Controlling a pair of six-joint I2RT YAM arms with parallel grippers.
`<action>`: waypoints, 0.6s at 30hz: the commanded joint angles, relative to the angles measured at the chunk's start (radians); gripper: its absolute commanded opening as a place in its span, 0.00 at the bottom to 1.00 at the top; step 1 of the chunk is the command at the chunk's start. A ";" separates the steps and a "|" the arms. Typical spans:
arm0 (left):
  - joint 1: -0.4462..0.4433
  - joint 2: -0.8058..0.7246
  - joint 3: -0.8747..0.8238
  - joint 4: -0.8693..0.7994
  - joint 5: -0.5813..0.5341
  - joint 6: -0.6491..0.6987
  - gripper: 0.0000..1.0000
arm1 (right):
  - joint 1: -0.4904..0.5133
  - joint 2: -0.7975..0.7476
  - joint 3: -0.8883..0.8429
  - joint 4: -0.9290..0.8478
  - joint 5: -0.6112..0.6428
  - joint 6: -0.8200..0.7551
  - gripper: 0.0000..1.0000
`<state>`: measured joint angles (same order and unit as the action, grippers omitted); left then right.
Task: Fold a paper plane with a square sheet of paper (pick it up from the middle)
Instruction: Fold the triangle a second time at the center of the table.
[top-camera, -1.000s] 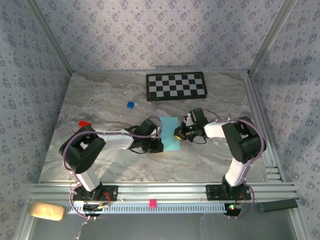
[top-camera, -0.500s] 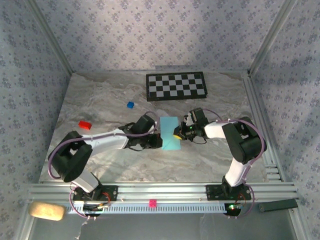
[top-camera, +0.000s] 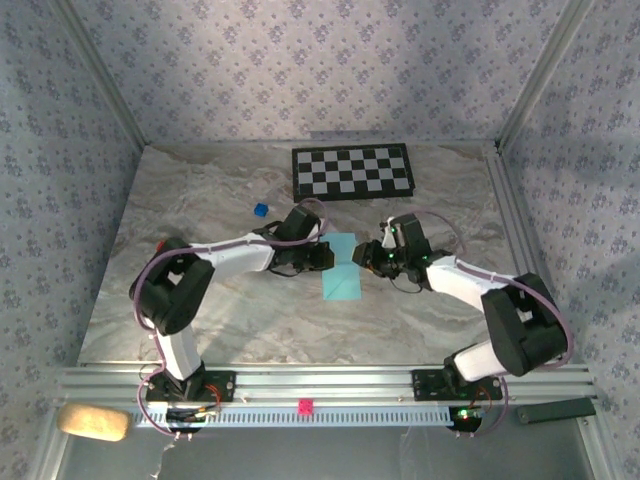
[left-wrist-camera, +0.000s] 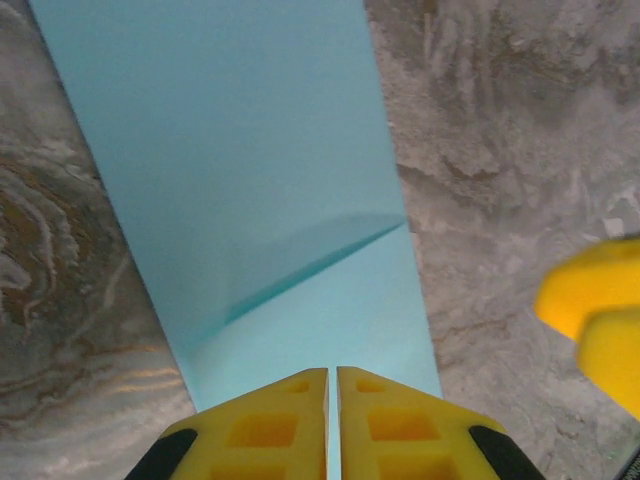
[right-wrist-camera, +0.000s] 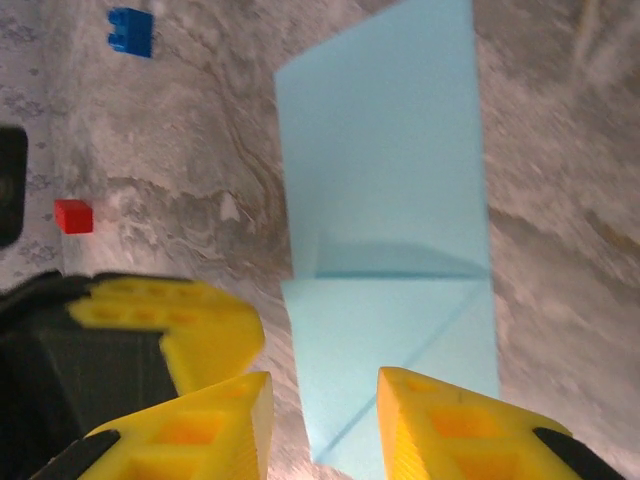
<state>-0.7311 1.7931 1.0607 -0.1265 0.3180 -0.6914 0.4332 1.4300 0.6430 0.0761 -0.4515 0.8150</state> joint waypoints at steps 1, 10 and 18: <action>0.019 0.037 0.026 -0.050 0.009 0.036 0.10 | 0.014 -0.031 -0.029 -0.111 0.034 0.022 0.33; 0.022 0.090 -0.002 0.003 0.037 0.042 0.10 | 0.067 -0.038 -0.056 -0.153 0.037 0.075 0.30; 0.022 0.106 -0.035 -0.011 0.005 0.055 0.09 | 0.098 0.008 -0.026 -0.217 0.073 0.106 0.30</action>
<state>-0.7086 1.8778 1.0473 -0.1127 0.3317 -0.6624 0.5217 1.4120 0.5961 -0.0723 -0.4084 0.8940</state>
